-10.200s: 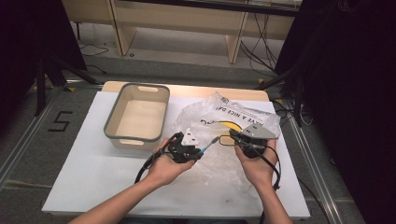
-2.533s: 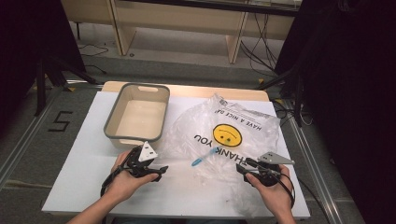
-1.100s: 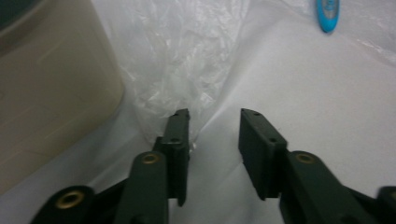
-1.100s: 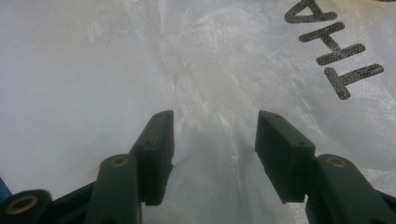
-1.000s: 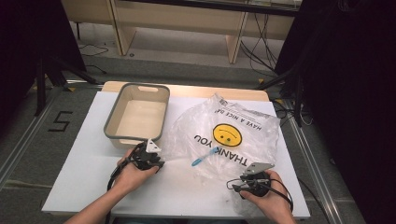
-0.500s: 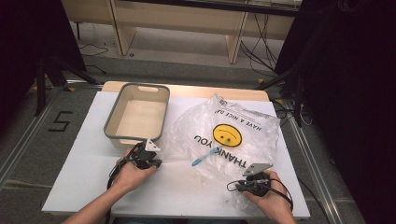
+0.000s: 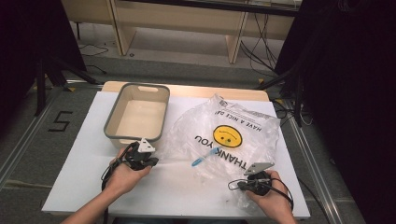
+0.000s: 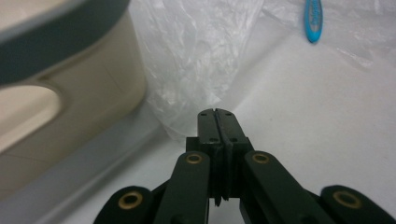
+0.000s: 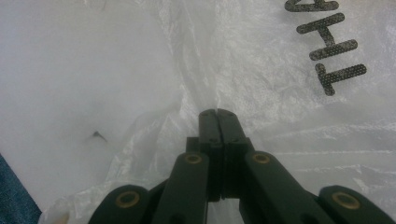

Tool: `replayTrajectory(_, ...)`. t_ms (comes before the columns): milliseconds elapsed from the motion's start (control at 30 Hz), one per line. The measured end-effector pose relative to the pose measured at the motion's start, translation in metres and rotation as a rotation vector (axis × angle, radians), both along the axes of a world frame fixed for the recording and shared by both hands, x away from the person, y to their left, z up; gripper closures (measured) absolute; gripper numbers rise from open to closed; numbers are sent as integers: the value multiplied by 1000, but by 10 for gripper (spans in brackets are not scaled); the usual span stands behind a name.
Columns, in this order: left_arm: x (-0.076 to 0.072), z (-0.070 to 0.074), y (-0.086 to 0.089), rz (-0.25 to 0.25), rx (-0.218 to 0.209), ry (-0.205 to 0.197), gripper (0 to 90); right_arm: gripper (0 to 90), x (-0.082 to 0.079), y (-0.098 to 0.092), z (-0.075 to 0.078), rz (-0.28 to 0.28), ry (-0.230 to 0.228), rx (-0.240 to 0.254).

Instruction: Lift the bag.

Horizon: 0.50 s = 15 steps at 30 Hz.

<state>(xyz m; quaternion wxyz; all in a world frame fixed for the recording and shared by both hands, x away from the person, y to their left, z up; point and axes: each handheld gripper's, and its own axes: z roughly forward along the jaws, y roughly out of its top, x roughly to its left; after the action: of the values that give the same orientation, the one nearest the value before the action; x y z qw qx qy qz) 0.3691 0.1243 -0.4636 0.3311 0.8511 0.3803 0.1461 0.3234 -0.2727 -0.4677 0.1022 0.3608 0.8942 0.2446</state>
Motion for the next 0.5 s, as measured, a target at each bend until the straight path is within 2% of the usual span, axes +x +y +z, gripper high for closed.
replayTrajectory(33, 0, 0, 0, 1, 12, -23, 892, 900, 0, 0, 0, 1, 1, -1)
replayTrajectory(67, -1, 0, 0, 8, 20, -38, 777, 900, 0, 0, 0, 0, -1, -2)
replayTrajectory(133, -1, -2, -2, 26, 14, -55, 637, 900, 0, 0, 0, 1, 1, 0)
replayTrajectory(167, -2, -3, -3, 37, 12, -62, 637, 900, 0, 0, 0, 1, 1, 0)
replayTrajectory(200, -2, -4, -4, 29, 21, -66, 552, 900, 0, -1, 0, -1, 5, -1)
replayTrajectory(267, -2, -7, -7, 20, 31, -76, 484, 900, 0, -2, 0, 0, 5, -1)
replayTrajectory(367, 1, -12, -11, 7, 73, -96, 433, 900, 0, -2, 1, -2, 6, 0)
replayTrajectory(433, 5, -16, -13, 8, 93, -91, 439, 900, 0, -2, 1, -2, 6, -3)
replayTrajectory(500, 9, -18, -14, 12, 94, -78, 463, 900, 0, -2, 1, -1, 8, -5)
